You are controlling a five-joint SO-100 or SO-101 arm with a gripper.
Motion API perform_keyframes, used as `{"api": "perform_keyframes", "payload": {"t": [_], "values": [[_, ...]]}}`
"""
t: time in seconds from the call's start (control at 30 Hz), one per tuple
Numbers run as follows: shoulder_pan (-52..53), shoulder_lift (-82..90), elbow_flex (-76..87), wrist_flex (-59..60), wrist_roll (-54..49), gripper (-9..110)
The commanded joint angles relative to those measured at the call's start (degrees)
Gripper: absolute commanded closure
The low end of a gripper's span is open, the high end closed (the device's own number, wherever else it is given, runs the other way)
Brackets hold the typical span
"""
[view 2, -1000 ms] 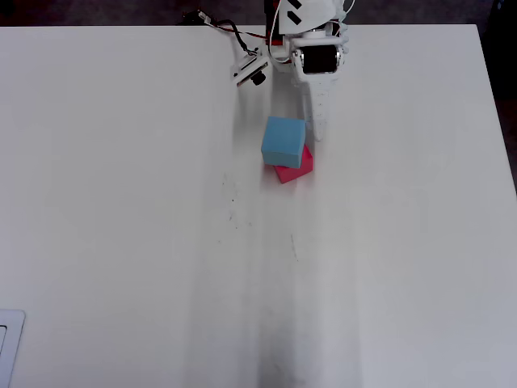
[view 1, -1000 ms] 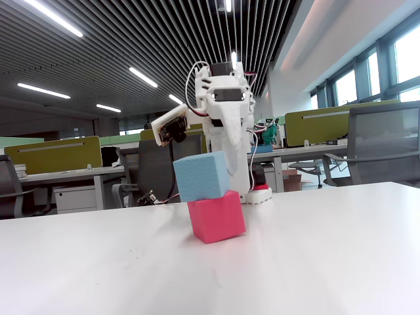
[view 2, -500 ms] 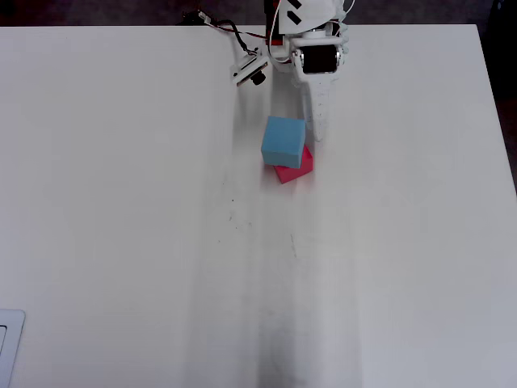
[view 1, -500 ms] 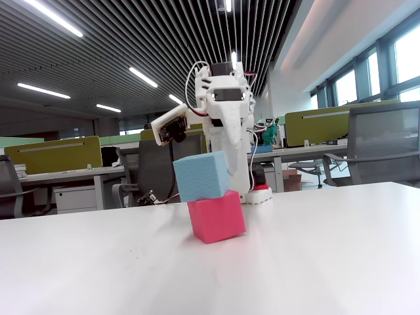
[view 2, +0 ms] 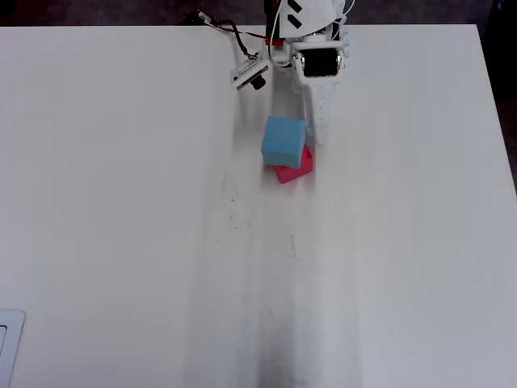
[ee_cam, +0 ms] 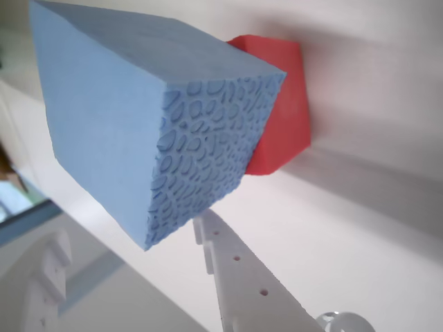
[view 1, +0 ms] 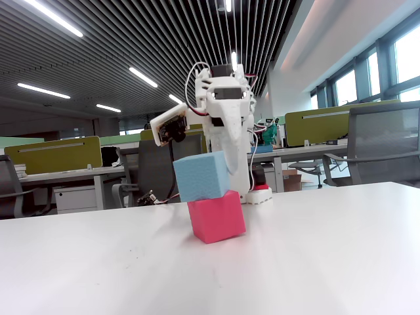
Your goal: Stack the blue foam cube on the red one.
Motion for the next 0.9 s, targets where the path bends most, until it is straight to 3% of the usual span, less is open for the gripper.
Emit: {"api": "perform_keyframes", "payload": {"t": [0.0, 0.87], "values": [[0.4, 0.4, -0.3, -1.0, 0.3, 78], [4.0, 0.4, 0.8, -4.1, 0.3, 78]]}}
